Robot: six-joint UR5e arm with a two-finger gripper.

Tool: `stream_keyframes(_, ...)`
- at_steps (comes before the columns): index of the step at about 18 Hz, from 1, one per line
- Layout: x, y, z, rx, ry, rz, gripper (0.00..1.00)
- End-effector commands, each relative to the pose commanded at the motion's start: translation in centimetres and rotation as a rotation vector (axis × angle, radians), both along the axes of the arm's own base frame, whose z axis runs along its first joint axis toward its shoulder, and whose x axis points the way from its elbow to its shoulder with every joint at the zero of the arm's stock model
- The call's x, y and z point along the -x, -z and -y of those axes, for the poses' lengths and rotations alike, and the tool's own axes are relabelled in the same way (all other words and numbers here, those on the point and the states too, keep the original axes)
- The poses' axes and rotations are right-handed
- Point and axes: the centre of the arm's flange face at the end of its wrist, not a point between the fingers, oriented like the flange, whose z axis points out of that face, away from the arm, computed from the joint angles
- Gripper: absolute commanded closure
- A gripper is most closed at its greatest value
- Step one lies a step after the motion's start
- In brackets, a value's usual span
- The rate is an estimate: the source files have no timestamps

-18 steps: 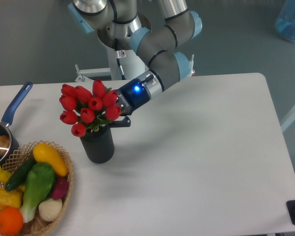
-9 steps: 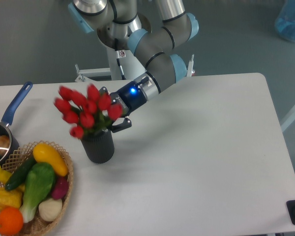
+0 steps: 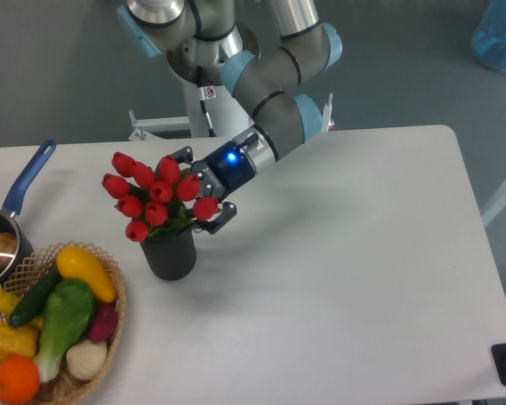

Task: Insert the flowers into the vase

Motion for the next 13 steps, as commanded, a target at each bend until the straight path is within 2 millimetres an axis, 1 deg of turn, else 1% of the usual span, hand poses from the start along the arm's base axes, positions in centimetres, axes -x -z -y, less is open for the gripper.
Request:
stream_keyframes(3,1.1,-0.2,0.8,0.01,-0.024,-0.014,0.0)
stream_keyframes(8,3.0,-2.0,2.8,0.0,-0.088,-0.034,0.0)
stream_keyframes(12,3.7,-2.7,3.5,-0.002,-0.11,-0.038,0.0)
stream_keyframes(13,4.3,-2.8,3.9,0.0,-0.122,-0.042,0.0)
